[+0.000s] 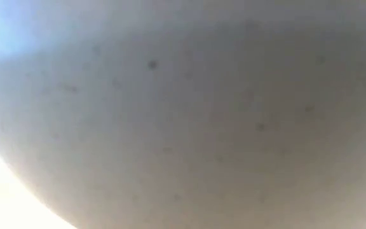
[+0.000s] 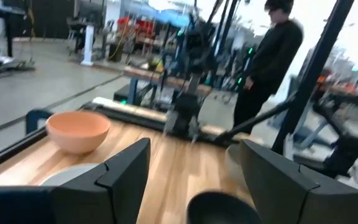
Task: Nest bowls inside each other
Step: Stack the top white bowl on top of the black bowl
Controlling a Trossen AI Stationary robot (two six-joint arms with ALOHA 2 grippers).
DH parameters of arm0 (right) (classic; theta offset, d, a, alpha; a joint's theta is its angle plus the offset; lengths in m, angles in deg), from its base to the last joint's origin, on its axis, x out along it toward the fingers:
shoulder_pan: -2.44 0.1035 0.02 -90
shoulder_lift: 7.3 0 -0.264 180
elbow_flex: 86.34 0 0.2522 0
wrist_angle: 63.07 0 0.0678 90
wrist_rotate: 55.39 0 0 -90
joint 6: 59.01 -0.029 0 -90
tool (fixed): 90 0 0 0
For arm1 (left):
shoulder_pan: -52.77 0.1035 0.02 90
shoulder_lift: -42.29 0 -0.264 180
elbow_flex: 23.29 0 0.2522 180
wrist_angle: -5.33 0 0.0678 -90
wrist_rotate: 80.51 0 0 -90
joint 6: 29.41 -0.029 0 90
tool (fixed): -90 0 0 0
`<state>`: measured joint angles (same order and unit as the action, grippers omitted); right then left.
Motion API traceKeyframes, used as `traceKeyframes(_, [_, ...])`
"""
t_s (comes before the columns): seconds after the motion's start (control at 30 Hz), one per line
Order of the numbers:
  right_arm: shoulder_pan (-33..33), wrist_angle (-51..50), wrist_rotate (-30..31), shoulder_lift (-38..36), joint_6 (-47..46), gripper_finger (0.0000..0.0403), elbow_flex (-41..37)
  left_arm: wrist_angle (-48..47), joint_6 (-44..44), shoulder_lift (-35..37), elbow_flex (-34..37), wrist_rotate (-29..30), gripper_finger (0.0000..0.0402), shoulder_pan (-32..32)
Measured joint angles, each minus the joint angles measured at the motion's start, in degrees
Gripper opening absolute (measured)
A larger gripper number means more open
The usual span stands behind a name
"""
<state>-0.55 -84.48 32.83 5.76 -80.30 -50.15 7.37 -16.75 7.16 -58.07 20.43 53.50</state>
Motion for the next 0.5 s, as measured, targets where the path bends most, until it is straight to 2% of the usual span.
traceKeyframes(0.27, [0.0, -3.8, -0.2, 0.1, -1.2, 0.0119, 2.0, 2.1, 3.7, -0.3, 0.0, 2.1, 0.0235, 0.0])
traceKeyframes(0.5, [0.0, -6.7, -0.2, 0.1, -3.4, 0.0119, 2.0, 0.4, 9.7, -4.0, 0.0, 12.3, 0.0238, 0.0])
